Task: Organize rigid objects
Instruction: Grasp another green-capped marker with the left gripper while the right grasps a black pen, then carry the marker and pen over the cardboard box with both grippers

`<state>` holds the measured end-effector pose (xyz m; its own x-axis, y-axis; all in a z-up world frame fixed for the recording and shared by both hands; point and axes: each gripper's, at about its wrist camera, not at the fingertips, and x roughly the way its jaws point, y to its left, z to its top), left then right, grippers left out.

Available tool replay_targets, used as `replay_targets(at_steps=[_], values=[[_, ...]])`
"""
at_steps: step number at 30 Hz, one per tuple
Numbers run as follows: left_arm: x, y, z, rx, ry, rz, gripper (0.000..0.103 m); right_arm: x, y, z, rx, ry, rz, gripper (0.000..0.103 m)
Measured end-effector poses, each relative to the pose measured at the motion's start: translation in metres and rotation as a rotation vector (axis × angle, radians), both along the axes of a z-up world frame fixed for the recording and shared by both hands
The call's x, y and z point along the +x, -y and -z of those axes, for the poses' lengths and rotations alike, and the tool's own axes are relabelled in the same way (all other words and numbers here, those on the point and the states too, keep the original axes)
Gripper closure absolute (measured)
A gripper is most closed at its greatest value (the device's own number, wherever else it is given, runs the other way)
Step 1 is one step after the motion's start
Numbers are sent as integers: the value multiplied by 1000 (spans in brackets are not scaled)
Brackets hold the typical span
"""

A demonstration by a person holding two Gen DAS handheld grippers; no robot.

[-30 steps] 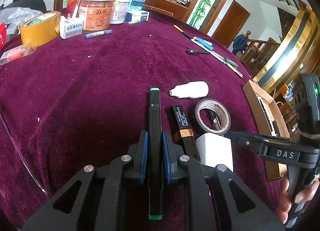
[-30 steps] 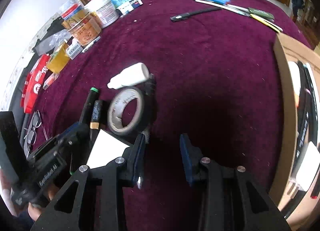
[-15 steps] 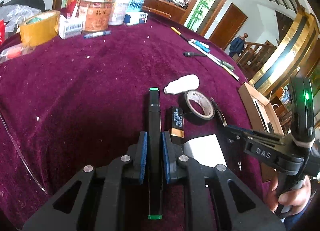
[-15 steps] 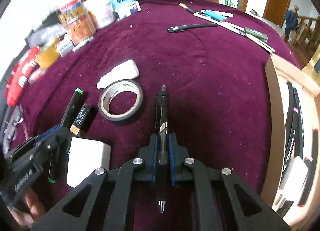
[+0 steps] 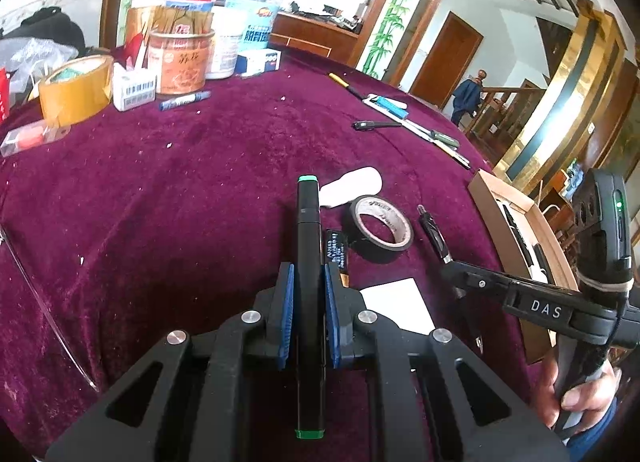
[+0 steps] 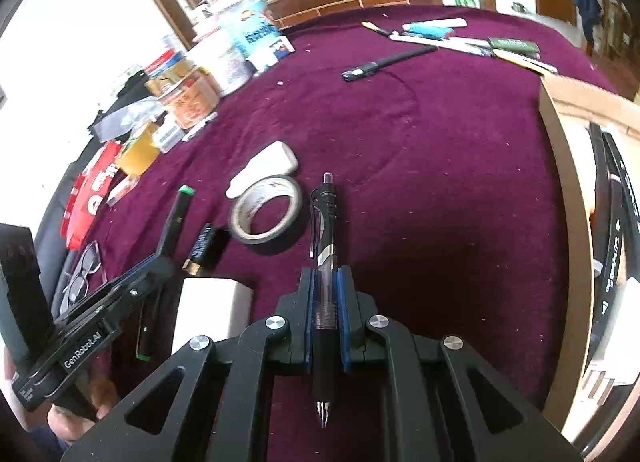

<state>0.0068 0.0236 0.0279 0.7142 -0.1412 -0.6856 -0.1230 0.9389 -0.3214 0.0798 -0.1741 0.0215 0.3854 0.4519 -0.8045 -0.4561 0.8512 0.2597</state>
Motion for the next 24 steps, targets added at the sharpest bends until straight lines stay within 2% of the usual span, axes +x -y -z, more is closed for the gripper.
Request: replay_targets(at_steps=[9, 16, 24], values=[[-1, 4, -3, 1, 17, 19, 91, 1, 5, -2, 20, 21, 28, 94], [-3, 5, -4, -26, 14, 34, 91, 0, 14, -14, 76, 68, 54, 94], [-13, 10, -17, -34, 17, 37, 91, -1, 24, -23, 143, 69, 66, 94]])
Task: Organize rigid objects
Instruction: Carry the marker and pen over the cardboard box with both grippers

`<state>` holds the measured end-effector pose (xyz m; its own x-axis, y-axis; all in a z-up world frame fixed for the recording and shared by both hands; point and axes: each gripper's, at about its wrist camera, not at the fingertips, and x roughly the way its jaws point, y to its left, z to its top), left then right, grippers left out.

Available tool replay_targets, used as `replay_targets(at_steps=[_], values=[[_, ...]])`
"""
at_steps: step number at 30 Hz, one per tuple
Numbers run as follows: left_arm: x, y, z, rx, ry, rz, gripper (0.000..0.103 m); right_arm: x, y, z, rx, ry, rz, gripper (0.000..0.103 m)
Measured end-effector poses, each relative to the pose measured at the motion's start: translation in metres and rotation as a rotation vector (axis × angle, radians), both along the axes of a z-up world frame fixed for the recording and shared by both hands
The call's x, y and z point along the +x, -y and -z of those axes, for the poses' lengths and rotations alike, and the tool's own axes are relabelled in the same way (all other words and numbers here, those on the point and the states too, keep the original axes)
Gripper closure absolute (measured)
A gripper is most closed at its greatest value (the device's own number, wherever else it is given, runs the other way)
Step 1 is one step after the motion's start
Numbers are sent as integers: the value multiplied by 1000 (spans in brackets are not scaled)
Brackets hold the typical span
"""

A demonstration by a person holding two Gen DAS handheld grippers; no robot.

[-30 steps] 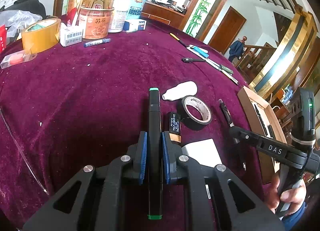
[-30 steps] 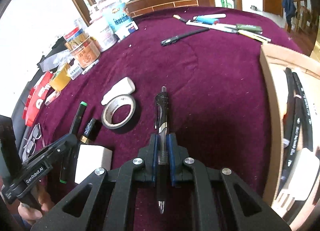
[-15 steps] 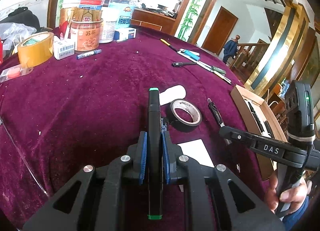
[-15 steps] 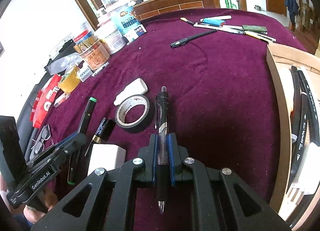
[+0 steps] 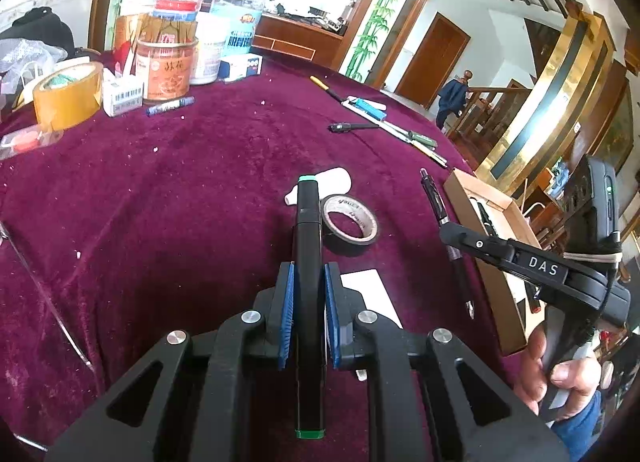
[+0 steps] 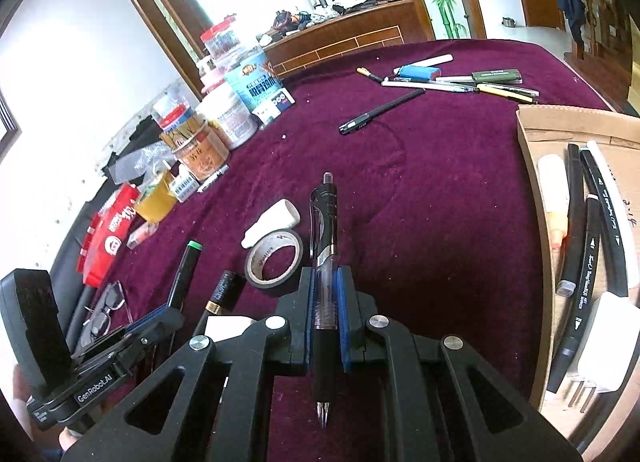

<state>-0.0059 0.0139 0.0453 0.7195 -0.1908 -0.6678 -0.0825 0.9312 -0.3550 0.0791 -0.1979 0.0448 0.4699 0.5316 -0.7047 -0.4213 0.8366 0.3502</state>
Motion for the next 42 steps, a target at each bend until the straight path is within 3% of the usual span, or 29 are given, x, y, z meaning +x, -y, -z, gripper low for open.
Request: replay_targets(at_steps=[13, 28, 42], values=[[4, 36, -25, 2, 12, 77, 91, 0, 14, -10, 50, 13, 19, 94], [24, 110, -49, -21, 12, 237, 91, 19, 85, -39, 150, 36, 198, 94], [42, 182, -61, -3, -7, 364, 91, -1, 159, -41, 209, -8, 301, 94]])
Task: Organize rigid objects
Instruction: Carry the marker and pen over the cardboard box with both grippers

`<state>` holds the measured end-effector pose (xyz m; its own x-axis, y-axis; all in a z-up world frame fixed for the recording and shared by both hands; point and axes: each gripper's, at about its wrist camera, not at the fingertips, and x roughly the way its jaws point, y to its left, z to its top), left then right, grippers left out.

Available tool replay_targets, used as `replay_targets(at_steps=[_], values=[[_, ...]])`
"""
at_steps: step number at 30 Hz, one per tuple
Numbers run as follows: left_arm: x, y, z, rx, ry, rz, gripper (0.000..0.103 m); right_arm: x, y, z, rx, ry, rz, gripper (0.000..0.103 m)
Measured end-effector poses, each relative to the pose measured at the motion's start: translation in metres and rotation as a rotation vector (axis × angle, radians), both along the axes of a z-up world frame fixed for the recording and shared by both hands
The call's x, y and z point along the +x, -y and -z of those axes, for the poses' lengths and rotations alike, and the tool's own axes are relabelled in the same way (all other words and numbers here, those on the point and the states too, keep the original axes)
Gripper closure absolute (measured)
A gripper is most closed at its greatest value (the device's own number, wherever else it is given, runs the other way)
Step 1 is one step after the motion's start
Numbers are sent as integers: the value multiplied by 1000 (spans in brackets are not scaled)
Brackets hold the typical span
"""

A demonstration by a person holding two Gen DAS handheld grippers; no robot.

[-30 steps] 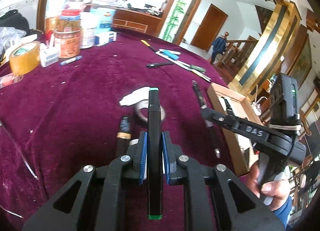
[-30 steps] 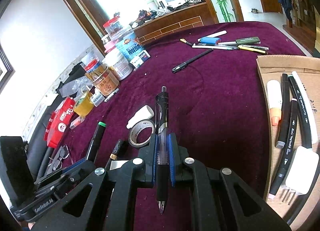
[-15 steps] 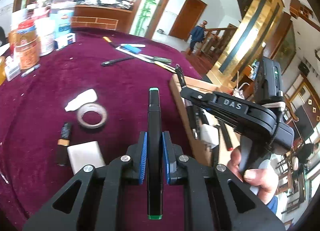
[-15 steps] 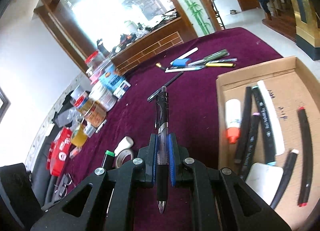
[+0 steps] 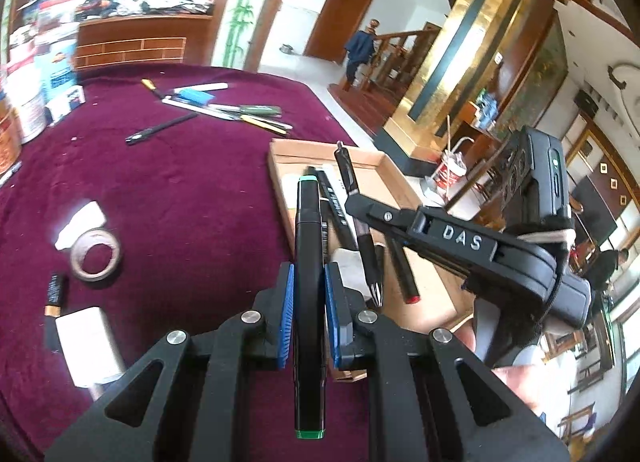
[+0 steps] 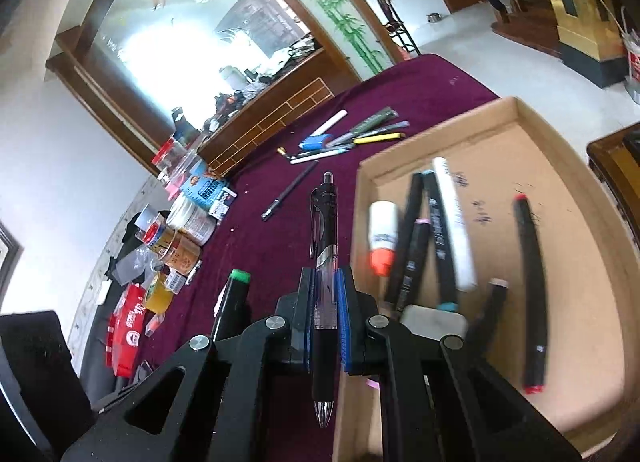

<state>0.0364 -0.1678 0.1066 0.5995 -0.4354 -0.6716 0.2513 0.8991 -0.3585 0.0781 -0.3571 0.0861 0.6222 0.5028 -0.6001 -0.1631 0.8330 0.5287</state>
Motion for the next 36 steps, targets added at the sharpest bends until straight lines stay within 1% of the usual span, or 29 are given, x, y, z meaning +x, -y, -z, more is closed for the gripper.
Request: replay_targets(at_steps=[6, 9, 12, 16, 21, 27, 29, 31, 36], values=[[11, 29, -6, 7, 3, 43, 91, -10, 31, -9, -19, -1, 36, 94], [21, 45, -6, 5, -16, 64, 91, -11, 50, -15, -48, 4, 60, 93], [32, 57, -6, 7, -34, 76, 91, -4, 68, -20, -74, -7, 88, 93], [49, 69, -3, -8, -66, 77, 91, 12, 79, -22, -94, -38, 83, 93], [76, 90, 9, -45, -137, 95, 91, 41, 77, -15, -133, -94, 53, 93], [104, 113, 35, -83, -223, 71, 91, 73, 93, 1, -164, -162, 80, 93], [112, 121, 42, -87, -233, 68, 91, 82, 99, 8, -144, -193, 71, 93], [118, 127, 45, -70, -233, 54, 91, 90, 101, 15, -138, -215, 71, 93], [128, 133, 57, -79, -264, 41, 91, 101, 95, 22, -152, -232, 63, 94]])
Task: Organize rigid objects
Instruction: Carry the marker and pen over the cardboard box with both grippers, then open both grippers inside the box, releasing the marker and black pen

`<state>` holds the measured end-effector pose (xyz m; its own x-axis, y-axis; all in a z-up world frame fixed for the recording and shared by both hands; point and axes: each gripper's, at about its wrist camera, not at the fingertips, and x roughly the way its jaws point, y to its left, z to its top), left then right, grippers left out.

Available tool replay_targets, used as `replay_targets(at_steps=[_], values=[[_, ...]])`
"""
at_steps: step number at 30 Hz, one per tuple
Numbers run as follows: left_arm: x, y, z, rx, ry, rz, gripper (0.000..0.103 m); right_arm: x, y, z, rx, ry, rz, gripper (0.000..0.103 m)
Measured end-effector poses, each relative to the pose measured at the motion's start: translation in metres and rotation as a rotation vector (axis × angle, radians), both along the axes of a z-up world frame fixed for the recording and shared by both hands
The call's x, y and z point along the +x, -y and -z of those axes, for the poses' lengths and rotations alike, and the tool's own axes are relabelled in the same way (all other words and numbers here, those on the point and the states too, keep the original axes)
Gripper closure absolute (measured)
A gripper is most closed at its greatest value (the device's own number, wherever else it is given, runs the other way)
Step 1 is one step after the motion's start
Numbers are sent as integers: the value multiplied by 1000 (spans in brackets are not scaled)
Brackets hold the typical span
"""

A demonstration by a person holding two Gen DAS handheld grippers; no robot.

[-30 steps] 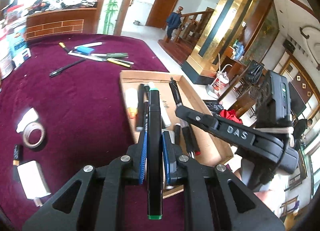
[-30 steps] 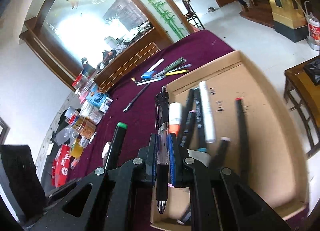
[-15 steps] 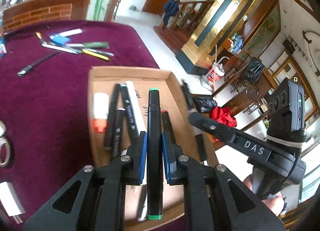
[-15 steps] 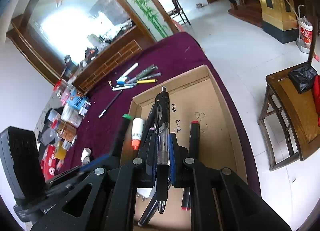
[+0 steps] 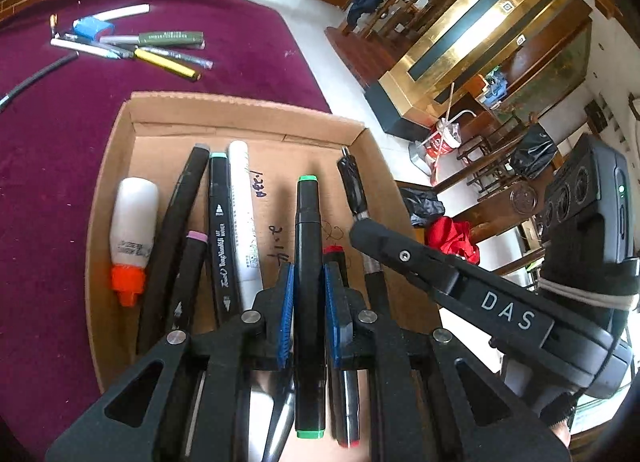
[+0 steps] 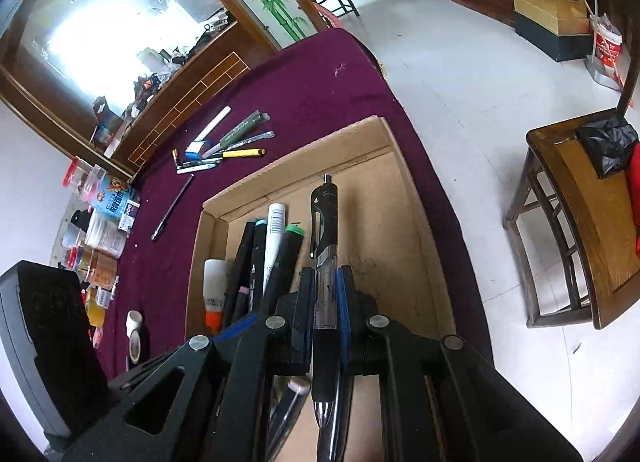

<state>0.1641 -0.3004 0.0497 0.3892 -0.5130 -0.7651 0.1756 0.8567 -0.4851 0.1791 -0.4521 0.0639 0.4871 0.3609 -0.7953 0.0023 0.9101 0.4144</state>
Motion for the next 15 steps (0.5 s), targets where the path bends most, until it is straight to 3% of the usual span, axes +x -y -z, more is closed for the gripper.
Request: replay_targets(at_steps=[15], values=[[5, -4, 17, -13, -35, -12, 91, 17, -8, 14, -9, -30, 5, 93]])
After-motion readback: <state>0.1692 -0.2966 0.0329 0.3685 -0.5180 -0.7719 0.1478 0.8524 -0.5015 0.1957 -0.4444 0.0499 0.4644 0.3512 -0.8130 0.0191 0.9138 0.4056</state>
